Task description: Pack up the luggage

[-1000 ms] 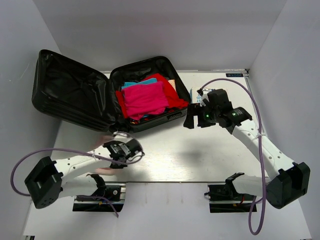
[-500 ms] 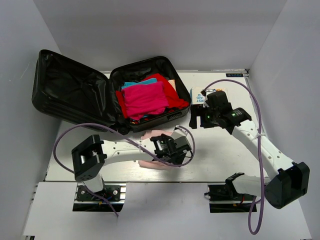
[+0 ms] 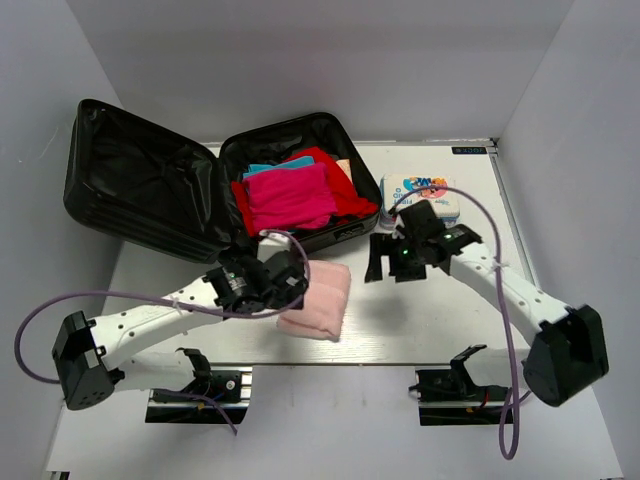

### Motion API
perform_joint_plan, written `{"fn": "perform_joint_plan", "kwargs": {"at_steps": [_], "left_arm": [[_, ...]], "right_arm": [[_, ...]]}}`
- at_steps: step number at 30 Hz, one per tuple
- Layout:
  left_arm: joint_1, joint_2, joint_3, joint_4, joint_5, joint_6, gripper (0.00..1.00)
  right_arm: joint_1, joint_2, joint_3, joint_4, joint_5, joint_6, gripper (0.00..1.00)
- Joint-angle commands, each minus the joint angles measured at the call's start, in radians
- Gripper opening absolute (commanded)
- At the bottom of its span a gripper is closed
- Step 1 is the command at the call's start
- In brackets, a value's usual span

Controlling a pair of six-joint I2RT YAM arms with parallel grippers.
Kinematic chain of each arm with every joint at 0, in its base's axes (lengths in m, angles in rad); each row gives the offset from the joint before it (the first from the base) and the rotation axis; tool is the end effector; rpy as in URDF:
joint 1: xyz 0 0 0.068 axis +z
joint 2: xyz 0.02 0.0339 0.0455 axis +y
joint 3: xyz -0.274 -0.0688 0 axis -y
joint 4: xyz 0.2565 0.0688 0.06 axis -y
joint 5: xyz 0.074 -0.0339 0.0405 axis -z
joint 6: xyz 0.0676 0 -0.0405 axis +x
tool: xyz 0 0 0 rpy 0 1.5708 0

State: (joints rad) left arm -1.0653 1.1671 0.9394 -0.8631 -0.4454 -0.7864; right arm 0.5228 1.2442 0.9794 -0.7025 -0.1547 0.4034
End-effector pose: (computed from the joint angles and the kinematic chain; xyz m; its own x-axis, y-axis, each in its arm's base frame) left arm 0.1408 -0.1942 0.2463 -0.7941 0.1157 -0.5967 0.1857 0.9810 -0.0569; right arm 0.2333 0.1465 0.2479 -0.8795 -0.0592 -0.4722 -0.2434 0.9086 0.3395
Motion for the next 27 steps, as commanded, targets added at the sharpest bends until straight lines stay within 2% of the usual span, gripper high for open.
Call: {"fn": "perform_joint_plan", "kwargs": {"at_steps": [1, 4, 5, 7, 14, 18, 24, 26, 27], "left_arm": [[0.108, -0.009, -0.077, -0.005, -0.016, -0.040, 1.00], [0.175, -0.001, -0.158, 0.110, 0.026, -0.013, 1.00], [0.226, 0.005, -0.177, 0.210, 0.099, -0.004, 1.00], [0.266, 0.022, -0.230, 0.258, 0.137, -0.004, 1.00], [0.292, 0.037, -0.349, 0.596, 0.238, 0.055, 1.00], [0.312, 0.074, -0.389, 0.687, 0.299, 0.047, 1.00], [0.314, 0.138, -0.421, 0.822, 0.434, 0.055, 0.97], [0.314, 0.146, -0.427, 0.845, 0.468, 0.053, 0.91], [0.314, 0.163, -0.435, 0.855, 0.484, 0.064, 0.82]], "right_arm": [[0.065, 0.053, -0.045, 0.126, -0.102, 0.080, 0.90], [0.121, 0.125, -0.064, 0.219, -0.100, 0.112, 0.90], [0.152, 0.142, -0.067, 0.262, -0.103, 0.117, 0.90], [0.169, 0.211, -0.062, 0.302, -0.103, 0.144, 0.90], [0.209, 0.322, -0.090, 0.377, -0.048, 0.207, 0.86], [0.210, 0.365, -0.110, 0.422, -0.051, 0.244, 0.82], [0.227, 0.396, -0.107, 0.449, -0.072, 0.245, 0.67], [0.232, 0.399, -0.105, 0.462, -0.072, 0.247, 0.59], [0.238, 0.402, -0.108, 0.468, -0.071, 0.249, 0.51]]}}
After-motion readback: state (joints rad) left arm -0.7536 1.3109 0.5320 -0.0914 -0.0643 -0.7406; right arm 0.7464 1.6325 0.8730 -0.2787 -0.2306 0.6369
